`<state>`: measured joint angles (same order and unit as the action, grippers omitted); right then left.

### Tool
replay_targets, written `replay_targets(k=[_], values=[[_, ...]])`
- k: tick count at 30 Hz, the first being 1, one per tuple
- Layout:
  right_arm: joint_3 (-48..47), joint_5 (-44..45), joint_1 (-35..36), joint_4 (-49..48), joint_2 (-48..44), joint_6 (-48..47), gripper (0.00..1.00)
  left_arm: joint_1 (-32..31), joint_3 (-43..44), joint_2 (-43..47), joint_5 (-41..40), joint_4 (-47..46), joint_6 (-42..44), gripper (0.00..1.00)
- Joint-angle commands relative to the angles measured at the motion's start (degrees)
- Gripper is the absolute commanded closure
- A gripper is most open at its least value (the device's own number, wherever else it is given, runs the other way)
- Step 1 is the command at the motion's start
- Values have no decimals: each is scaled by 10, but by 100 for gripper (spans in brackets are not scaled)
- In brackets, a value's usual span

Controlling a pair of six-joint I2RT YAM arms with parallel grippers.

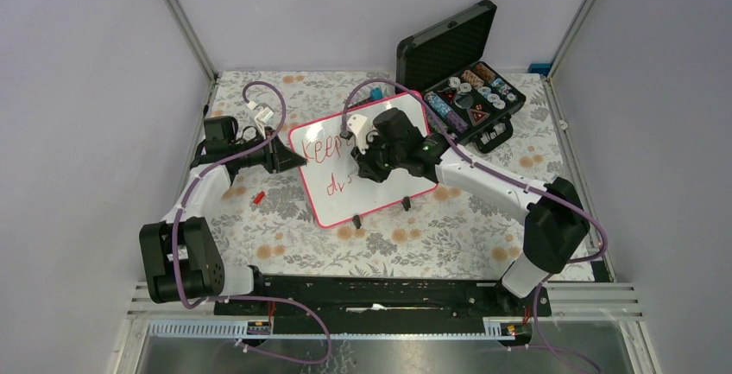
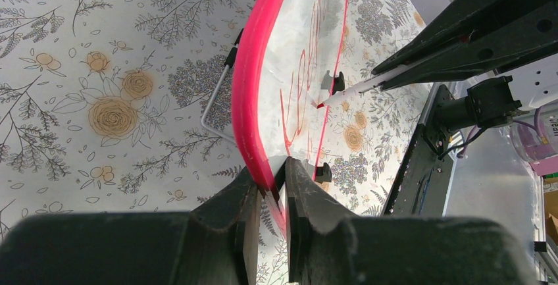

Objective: Write a sentence on the whiteboard

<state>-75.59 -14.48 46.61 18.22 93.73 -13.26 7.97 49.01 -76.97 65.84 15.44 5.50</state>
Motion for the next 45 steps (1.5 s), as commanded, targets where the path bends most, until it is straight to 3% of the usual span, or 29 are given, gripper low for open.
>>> replay_targets(k=[1,36,45], values=[[-23,5,4,-11,12,-3,100,-7,6,15,-4,-25,29,100],[33,21,-3,-6,-38,-8,100,-7,6,14,-6,-25,28,100],[33,-24,-5,1,-59,1,100,-7,6,14,-7,-25,28,100]])
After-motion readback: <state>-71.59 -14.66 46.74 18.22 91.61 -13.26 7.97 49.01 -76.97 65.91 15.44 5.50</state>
